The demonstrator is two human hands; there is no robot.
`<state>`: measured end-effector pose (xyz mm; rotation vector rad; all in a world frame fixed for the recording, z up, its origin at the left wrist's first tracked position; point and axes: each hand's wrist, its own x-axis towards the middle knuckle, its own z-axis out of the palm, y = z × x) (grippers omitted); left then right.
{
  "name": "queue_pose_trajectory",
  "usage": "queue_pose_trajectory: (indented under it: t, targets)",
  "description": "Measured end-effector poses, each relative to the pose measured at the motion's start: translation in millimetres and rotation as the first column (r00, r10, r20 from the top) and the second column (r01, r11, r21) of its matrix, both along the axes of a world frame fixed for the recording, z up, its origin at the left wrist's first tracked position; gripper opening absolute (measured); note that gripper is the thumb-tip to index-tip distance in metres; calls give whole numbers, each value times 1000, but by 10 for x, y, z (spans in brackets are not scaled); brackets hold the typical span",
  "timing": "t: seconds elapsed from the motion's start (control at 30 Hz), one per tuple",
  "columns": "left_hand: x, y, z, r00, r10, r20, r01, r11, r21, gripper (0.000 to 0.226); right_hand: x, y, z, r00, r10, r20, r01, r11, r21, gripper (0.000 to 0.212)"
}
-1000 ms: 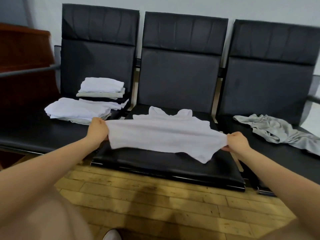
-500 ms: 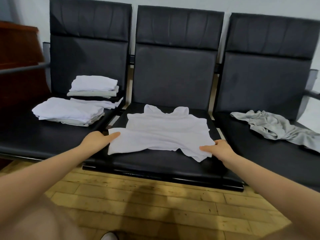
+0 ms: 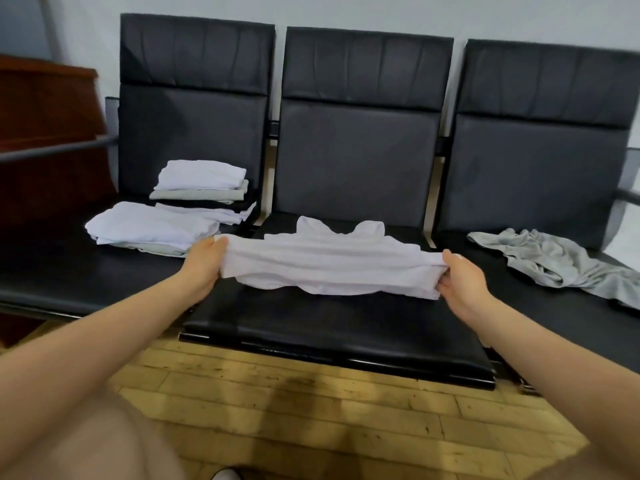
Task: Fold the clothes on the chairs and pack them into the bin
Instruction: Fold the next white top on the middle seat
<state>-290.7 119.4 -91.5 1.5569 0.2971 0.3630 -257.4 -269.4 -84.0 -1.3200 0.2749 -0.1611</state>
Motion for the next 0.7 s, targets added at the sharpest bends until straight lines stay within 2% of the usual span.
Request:
queue_pose_trajectory:
  t: [0.03, 0.1, 0.17, 0.23, 0.33, 0.43, 0.5, 0.6, 0.67, 0.7]
  targets:
    - [-1, 3, 56, 1000, 21, -1, -21, 998, -54, 28, 3, -47, 74, 1000, -15, 6, 14, 999, 39, 15]
    - [-25, -15, 95, 998, 45, -43, -49, 995, -84, 20, -31, -123, 163, 1000, 1, 11, -1, 1000, -7, 19]
    - [-85, -28, 58, 996, 22, -82, -24, 999, -22, 18, -92, -178, 186, 999, 41, -5, -41, 999, -33, 20]
    - [-187, -37, 29, 995, -9, -104, 13, 999, 36, 21, -166, -235, 189, 998, 41, -58, -42, 999, -18, 11]
    - [-323, -2, 54, 992, -43, -119, 62, 985, 161, 35, -272, -354, 173, 989, 77, -124, -94, 986, -135, 14]
    - [-431, 45, 59, 986, -48, -159, 96, 945, 314, 37, -374, -444, 92, 974, 157, -161, -190, 957, -221, 19]
    - [-495, 53, 0, 970, -54, -238, 154, 892, 425, 34, -437, -478, 6, 952, 183, -245, -250, 927, -278, 17]
    - [-570, 11, -119, 917, -34, -397, 284, 755, 591, 24, -508, -491, -123, 864, 239, -443, -429, 810, -399, 21]
    - [-600, -11, -201, 894, -23, -448, 339, 690, 640, 17, -546, -468, -171, 830, 180, -528, -503, 650, -569, 20]
    - [-603, -11, -237, 895, -20, -445, 341, 673, 656, 14, -543, -452, -180, 843, 134, -521, -492, 586, -644, 21]
